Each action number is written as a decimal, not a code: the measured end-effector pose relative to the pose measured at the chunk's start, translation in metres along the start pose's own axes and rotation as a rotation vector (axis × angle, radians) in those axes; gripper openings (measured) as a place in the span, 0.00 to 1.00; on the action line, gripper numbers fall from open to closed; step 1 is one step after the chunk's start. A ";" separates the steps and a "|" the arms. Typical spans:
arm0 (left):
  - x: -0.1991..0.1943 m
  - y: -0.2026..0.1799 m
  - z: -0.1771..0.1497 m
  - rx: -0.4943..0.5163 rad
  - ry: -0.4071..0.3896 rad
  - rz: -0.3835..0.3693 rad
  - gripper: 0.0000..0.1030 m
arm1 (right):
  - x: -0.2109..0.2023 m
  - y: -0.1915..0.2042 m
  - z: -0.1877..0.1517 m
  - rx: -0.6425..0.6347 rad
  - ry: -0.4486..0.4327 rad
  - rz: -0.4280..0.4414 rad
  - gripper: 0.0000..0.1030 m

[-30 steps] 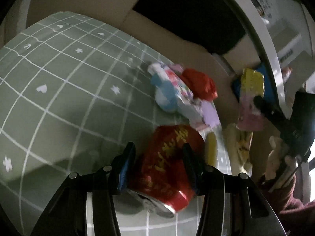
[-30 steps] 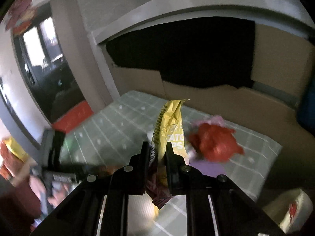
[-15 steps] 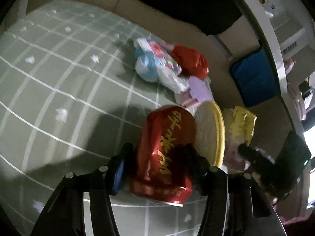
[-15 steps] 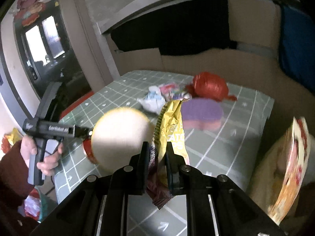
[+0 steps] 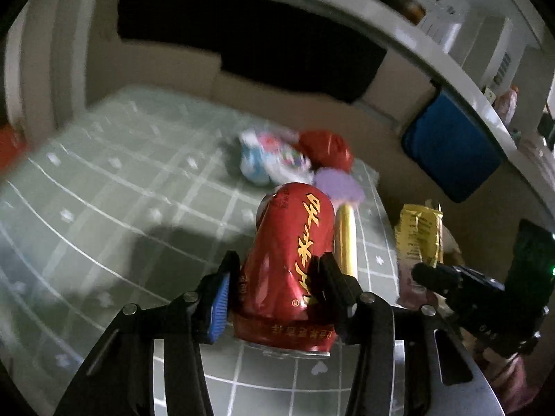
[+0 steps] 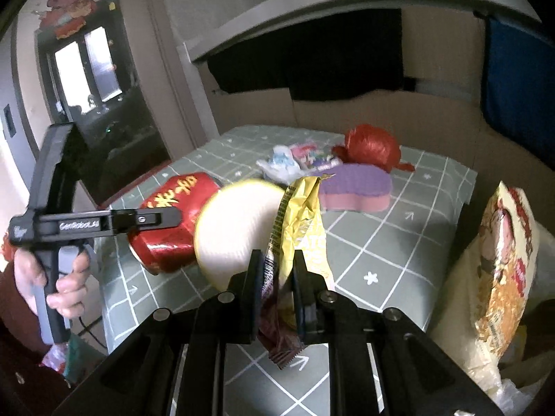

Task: Collect trash
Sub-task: 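Carry both items over the bin and open the left tool to drop the red can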

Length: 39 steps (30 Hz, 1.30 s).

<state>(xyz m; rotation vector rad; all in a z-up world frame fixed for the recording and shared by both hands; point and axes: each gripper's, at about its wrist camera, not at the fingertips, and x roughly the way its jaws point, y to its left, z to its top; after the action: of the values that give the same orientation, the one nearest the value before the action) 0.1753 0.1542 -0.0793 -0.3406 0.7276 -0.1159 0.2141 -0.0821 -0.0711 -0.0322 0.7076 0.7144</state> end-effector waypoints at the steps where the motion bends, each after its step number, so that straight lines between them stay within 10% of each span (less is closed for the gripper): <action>1: -0.007 -0.004 0.001 0.021 -0.032 0.030 0.47 | -0.002 0.001 0.001 -0.003 -0.006 0.001 0.15; 16: -0.048 -0.074 0.019 0.158 -0.245 0.084 0.47 | -0.042 -0.002 0.019 -0.024 -0.125 -0.054 0.15; 39: 0.059 -0.220 0.027 0.261 -0.079 -0.221 0.47 | -0.155 -0.113 0.004 0.114 -0.264 -0.389 0.15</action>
<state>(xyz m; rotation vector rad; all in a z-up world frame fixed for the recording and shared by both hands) 0.2408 -0.0585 -0.0222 -0.1738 0.5868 -0.4010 0.2023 -0.2586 0.0027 0.0280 0.4684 0.2964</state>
